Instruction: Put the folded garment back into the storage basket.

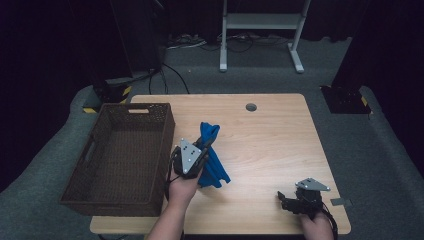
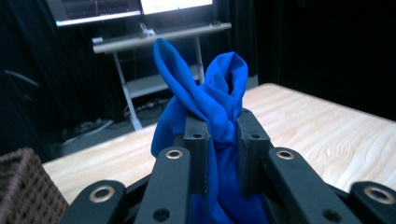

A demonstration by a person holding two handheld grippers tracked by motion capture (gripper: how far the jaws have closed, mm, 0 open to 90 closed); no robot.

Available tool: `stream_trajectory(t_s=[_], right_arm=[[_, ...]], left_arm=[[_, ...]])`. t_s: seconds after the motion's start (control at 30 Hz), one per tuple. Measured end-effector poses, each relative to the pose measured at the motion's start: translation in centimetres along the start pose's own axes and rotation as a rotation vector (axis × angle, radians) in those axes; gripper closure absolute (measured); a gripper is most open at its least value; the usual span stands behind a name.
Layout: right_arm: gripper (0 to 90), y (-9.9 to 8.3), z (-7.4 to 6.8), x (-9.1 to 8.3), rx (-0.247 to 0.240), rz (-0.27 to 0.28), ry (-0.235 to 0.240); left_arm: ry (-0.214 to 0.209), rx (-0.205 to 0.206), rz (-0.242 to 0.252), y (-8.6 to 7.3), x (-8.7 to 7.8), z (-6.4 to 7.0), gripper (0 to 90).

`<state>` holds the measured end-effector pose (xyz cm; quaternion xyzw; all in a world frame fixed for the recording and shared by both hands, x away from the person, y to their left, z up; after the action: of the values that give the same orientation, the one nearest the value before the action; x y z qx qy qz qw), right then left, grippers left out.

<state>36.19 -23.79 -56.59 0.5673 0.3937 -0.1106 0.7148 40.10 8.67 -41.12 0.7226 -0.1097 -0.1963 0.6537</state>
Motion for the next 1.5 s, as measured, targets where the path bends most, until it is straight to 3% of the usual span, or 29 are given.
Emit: stream_trajectory(t_s=[0.87, 1.5], right_arm=[[12.8, 0.0, 0.0, 0.0, 0.001, 0.0, -0.001], [12.6, 0.1, 0.0, 0.1, 0.002, 0.0, -0.006]], left_arm=[[0.052, 0.043, 0.188, 6.3, -1.8, -0.6, 77.3], [0.049, 0.076, 0.269, 9.9, -3.8, -0.9, 77.2]])
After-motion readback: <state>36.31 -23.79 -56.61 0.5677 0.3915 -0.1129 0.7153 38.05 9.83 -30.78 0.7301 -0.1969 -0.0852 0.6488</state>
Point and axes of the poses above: each handheld gripper's, and its own axes: x roughly forward along the jaws, y roughly out of its top, z roughly to its right, the point moved 6 cm from there along x, roughly forward along the jaws, and after that the axes turned 3 degrees about -x, right-handed, at the moved point
